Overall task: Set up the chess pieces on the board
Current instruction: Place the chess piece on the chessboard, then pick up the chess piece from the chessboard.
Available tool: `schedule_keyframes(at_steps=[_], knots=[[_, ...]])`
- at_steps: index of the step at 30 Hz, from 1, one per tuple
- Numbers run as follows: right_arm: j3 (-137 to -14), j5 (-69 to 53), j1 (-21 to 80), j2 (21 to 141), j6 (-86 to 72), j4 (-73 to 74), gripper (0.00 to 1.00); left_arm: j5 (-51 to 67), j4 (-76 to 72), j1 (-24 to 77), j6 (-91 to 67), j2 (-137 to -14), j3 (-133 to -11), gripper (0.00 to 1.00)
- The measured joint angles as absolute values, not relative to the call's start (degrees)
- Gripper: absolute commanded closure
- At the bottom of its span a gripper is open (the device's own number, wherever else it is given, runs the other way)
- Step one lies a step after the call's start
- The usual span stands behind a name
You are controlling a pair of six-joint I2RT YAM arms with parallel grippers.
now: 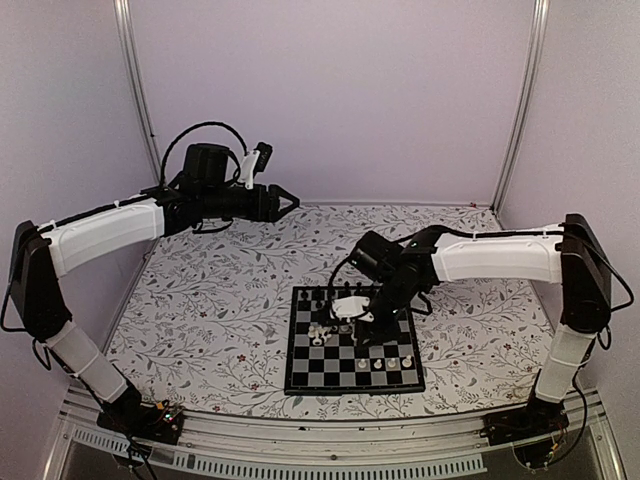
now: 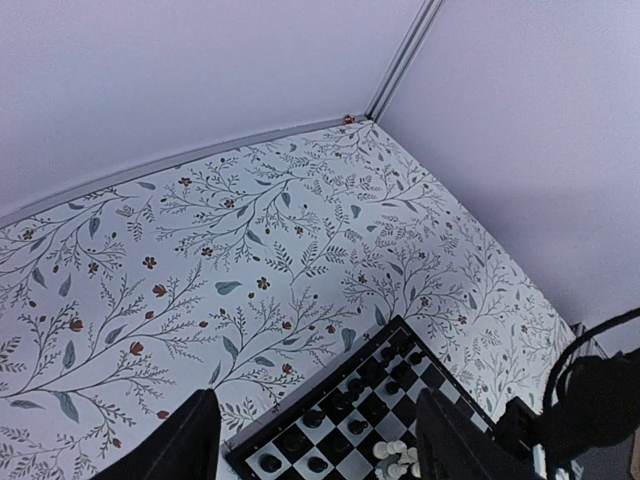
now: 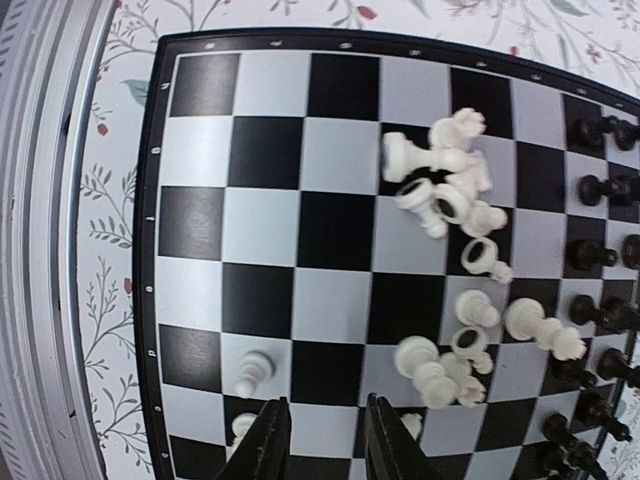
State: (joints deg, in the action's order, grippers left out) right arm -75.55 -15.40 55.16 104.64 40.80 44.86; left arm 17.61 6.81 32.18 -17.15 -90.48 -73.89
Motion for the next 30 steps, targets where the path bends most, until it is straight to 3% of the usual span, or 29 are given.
schedule_keyframes(at_steps=[5,15,22,30], knots=[[-77.95,-14.41,51.59,103.90,39.48,43.94,0.56,17.61,6.81,32.18,-17.15,-90.48,-73.89,0.31],[-79.85,-12.64,50.17,107.11,38.33,42.44,0.55,17.61,6.81,32.18,-17.15,-90.50,-73.89,0.31],[-80.34,-13.50,50.17,109.27,38.33,42.37,0.60,17.63,6.83,32.18,-17.15,-90.48,-73.89,0.31],[-80.64,-15.31,50.17,110.48,38.35,42.68,0.74,17.63,6.83,32.18,-17.15,-90.48,-73.91,0.31]])
